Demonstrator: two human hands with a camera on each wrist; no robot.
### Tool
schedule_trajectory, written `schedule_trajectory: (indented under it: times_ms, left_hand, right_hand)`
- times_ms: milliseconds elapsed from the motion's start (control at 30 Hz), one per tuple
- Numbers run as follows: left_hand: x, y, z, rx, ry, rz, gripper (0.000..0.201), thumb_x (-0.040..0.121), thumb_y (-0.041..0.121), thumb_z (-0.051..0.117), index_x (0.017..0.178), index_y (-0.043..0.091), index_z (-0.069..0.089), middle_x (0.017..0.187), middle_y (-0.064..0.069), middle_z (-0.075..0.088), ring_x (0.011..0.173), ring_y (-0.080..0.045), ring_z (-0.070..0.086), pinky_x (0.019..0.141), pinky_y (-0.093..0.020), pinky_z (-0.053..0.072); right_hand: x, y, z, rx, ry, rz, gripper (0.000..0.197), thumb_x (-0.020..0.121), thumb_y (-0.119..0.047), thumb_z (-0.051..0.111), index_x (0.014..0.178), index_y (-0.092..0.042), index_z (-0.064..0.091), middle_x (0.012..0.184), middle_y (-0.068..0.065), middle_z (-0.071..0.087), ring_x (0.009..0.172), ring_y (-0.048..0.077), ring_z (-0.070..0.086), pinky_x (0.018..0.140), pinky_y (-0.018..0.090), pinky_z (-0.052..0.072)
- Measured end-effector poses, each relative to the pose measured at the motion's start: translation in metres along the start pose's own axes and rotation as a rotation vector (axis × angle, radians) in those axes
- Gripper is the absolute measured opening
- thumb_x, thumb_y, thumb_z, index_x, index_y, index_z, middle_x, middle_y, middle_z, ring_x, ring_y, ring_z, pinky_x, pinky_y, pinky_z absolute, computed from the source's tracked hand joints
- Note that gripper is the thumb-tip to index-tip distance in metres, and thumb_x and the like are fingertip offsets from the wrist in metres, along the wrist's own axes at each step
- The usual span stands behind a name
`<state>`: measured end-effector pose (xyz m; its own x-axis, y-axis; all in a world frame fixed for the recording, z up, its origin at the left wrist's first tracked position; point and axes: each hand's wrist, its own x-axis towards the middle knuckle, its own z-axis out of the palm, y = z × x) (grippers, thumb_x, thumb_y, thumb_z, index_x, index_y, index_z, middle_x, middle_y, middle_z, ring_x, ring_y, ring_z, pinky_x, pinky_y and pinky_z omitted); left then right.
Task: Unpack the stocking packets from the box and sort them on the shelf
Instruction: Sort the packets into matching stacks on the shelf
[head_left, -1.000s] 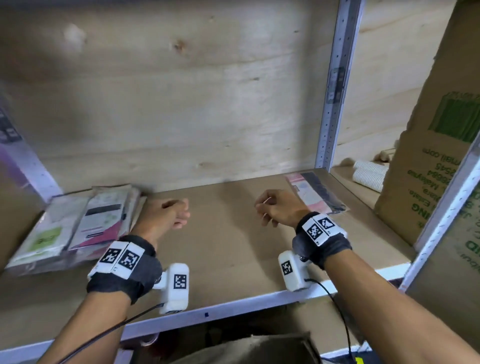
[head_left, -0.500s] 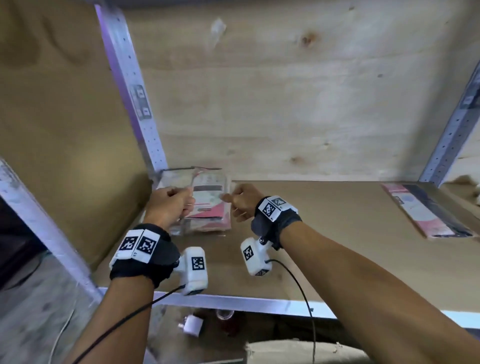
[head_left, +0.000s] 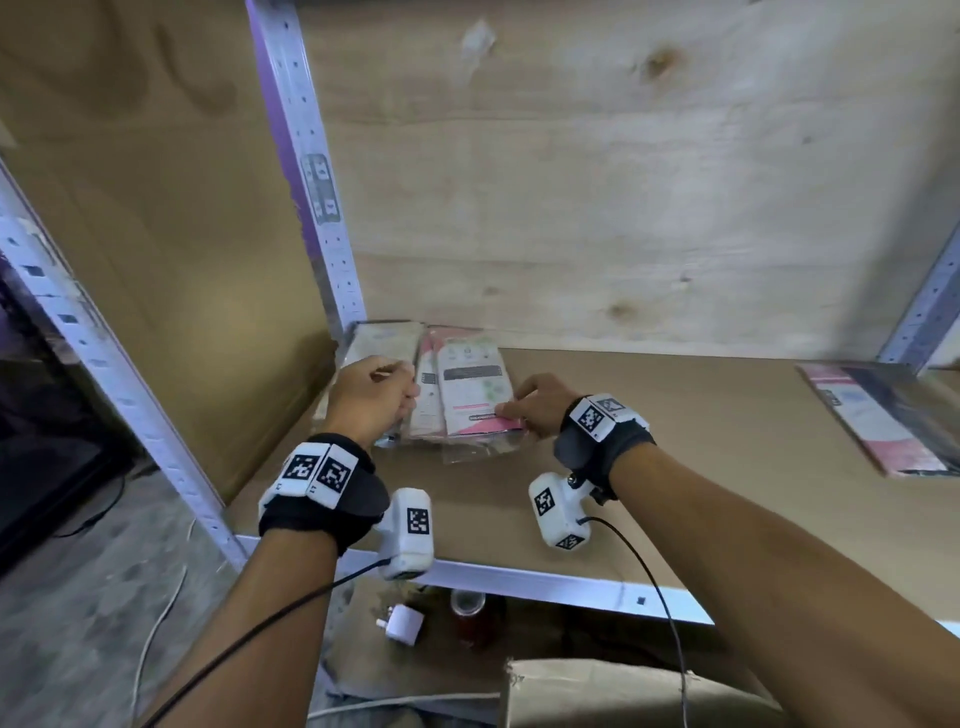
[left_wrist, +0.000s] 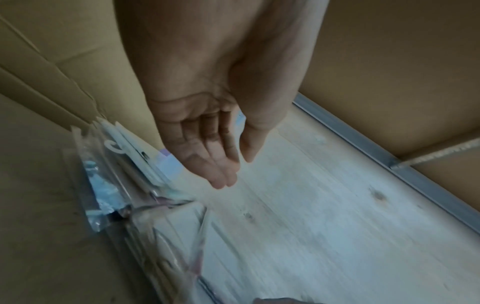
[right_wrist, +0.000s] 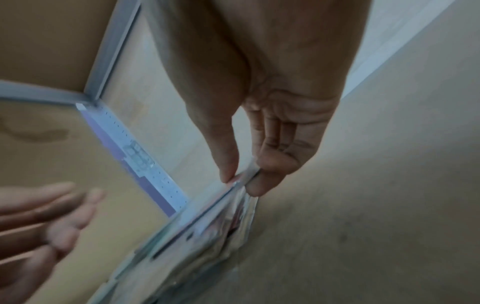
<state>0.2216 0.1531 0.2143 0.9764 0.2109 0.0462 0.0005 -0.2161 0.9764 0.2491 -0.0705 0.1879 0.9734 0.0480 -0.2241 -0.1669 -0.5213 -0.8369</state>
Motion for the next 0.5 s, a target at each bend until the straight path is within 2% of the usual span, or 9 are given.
schedule_trajectory:
  times_ms: [67, 133, 167, 200, 267, 300, 367, 433, 500]
  left_hand:
    - [-0.003, 0.005, 0.015, 0.139, -0.070, 0.079, 0.024, 0.090, 0.005, 0.062, 0.110, 0.016, 0.067, 0.094, -0.005, 0.074, 0.078, -0.022, 0.067, 0.075, -0.036, 0.059]
    - [-0.009, 0.010, 0.033, 0.388, -0.179, 0.203, 0.048, 0.085, -0.002, 0.059, 0.125, 0.024, 0.060, 0.116, 0.000, 0.067, 0.097, -0.021, 0.063, 0.087, -0.032, 0.053]
    - [-0.014, 0.013, 0.043, 0.503, -0.228, 0.260, 0.058, 0.083, -0.004, 0.061, 0.132, 0.026, 0.056, 0.126, 0.000, 0.060, 0.105, -0.019, 0.059, 0.090, -0.029, 0.050]
    - [-0.018, 0.014, 0.053, 0.590, -0.269, 0.304, 0.065, 0.081, -0.003, 0.064, 0.137, 0.027, 0.053, 0.134, -0.001, 0.052, 0.113, -0.019, 0.055, 0.093, -0.029, 0.047]
    - [-0.025, 0.018, 0.075, 0.709, -0.327, 0.372, 0.067, 0.081, 0.005, 0.071, 0.140, 0.031, 0.051, 0.143, -0.003, 0.043, 0.129, -0.023, 0.042, 0.103, -0.031, 0.041]
    - [-0.028, 0.020, 0.086, 0.740, -0.343, 0.408, 0.061, 0.082, 0.013, 0.074, 0.137, 0.032, 0.055, 0.142, -0.003, 0.043, 0.133, -0.024, 0.037, 0.108, -0.034, 0.036]
    - [-0.037, 0.025, 0.107, 0.744, -0.363, 0.502, 0.041, 0.083, 0.026, 0.075, 0.123, 0.033, 0.065, 0.132, -0.002, 0.051, 0.130, -0.024, 0.039, 0.112, -0.037, 0.030]
    - [-0.046, 0.033, 0.126, 0.642, -0.375, 0.581, 0.024, 0.084, 0.031, 0.075, 0.107, 0.030, 0.071, 0.114, 0.001, 0.061, 0.115, -0.023, 0.053, 0.103, -0.037, 0.042]
    - [-0.055, 0.041, 0.143, 0.519, -0.411, 0.614, 0.017, 0.085, 0.029, 0.074, 0.102, 0.025, 0.074, 0.101, 0.005, 0.072, 0.097, -0.017, 0.066, 0.091, -0.037, 0.053]
  right_hand:
    - [-0.019, 0.007, -0.017, 0.151, -0.007, -0.004, 0.020, 0.087, -0.011, 0.072, 0.093, -0.009, 0.053, 0.090, 0.017, 0.061, 0.065, 0.026, 0.057, 0.054, 0.032, 0.048]
    - [-0.039, 0.015, -0.035, 0.351, 0.021, 0.000, 0.035, 0.087, -0.006, 0.071, 0.114, -0.008, 0.049, 0.095, 0.019, 0.059, 0.060, 0.022, 0.052, 0.050, 0.030, 0.046]
    - [-0.050, 0.018, -0.045, 0.436, 0.038, -0.009, 0.038, 0.088, -0.005, 0.070, 0.119, -0.008, 0.048, 0.094, 0.019, 0.059, 0.058, 0.020, 0.051, 0.047, 0.027, 0.046]
    - [-0.061, 0.021, -0.055, 0.507, 0.044, -0.025, 0.034, 0.089, -0.003, 0.068, 0.117, -0.009, 0.051, 0.091, 0.018, 0.059, 0.056, 0.018, 0.049, 0.044, 0.024, 0.043]
    - [-0.081, 0.026, -0.077, 0.618, 0.032, -0.055, 0.013, 0.091, -0.001, 0.063, 0.101, -0.008, 0.058, 0.084, 0.015, 0.054, 0.056, 0.018, 0.042, 0.040, 0.019, 0.037]
    - [-0.090, 0.028, -0.088, 0.654, 0.027, -0.058, 0.007, 0.093, -0.002, 0.061, 0.097, -0.008, 0.059, 0.083, 0.015, 0.052, 0.056, 0.019, 0.041, 0.040, 0.019, 0.036]
    - [-0.106, 0.036, -0.110, 0.689, 0.029, -0.043, 0.008, 0.096, -0.008, 0.058, 0.103, -0.005, 0.060, 0.082, 0.015, 0.054, 0.059, 0.019, 0.046, 0.042, 0.019, 0.037]
    - [-0.119, 0.045, -0.131, 0.733, 0.041, -0.021, 0.017, 0.097, -0.016, 0.057, 0.110, -0.004, 0.058, 0.080, 0.012, 0.062, 0.061, 0.018, 0.050, 0.045, 0.020, 0.038]
    - [-0.130, 0.057, -0.151, 0.821, 0.076, -0.014, 0.023, 0.097, -0.026, 0.057, 0.110, -0.007, 0.059, 0.079, 0.012, 0.067, 0.063, 0.019, 0.053, 0.049, 0.022, 0.039]
